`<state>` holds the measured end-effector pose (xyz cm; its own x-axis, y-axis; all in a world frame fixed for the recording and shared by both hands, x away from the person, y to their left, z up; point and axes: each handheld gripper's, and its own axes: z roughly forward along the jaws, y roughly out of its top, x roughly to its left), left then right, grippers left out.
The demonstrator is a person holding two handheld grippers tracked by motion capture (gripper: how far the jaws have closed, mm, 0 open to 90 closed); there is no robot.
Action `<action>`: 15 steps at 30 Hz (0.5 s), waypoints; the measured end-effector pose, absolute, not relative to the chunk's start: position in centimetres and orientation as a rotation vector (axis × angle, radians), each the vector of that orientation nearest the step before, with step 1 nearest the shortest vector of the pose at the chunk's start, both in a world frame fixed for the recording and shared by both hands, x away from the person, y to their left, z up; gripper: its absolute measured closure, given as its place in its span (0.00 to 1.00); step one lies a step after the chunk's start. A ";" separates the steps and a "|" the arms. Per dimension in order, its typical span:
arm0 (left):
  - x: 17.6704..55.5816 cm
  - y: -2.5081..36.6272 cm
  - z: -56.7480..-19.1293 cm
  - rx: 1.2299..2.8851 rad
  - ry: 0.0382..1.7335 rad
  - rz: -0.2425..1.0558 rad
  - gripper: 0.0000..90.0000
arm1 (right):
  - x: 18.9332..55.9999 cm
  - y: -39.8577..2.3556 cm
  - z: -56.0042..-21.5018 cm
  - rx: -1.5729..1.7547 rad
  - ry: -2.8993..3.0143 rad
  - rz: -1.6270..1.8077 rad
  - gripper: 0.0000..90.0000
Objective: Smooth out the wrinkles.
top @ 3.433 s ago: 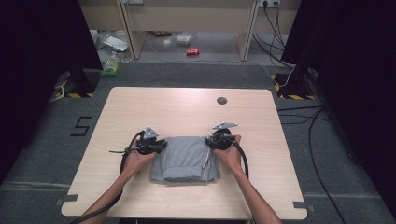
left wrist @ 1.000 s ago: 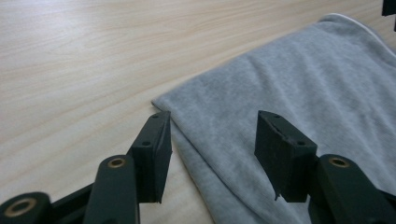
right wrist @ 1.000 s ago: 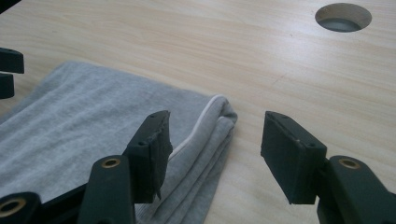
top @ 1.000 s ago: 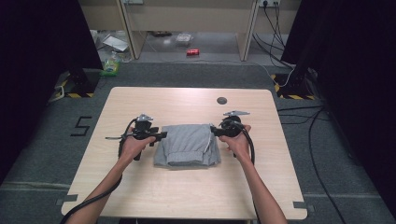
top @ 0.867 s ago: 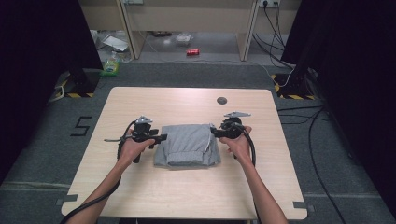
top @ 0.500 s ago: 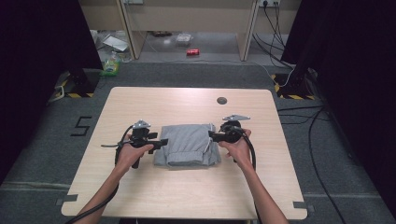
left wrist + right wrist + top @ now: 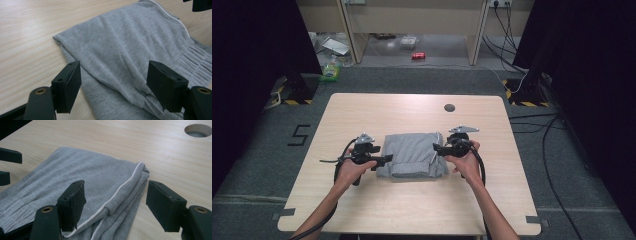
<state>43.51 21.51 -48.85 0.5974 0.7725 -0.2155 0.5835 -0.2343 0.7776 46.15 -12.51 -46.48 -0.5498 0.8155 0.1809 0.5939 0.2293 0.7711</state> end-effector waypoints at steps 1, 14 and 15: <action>43.5 21.6 -48.9 1.933 1.083 0.270 0.30 | 46.1 -12.5 -46.5 1.322 2.245 1.221 0.35; 42.4 22.2 -49.2 1.929 1.090 0.254 0.29 | 44.3 -12.4 -46.3 1.287 2.269 1.222 0.35; 42.3 22.1 -49.2 1.928 1.085 0.255 0.29 | 44.1 -12.5 -46.3 1.284 2.274 1.220 0.35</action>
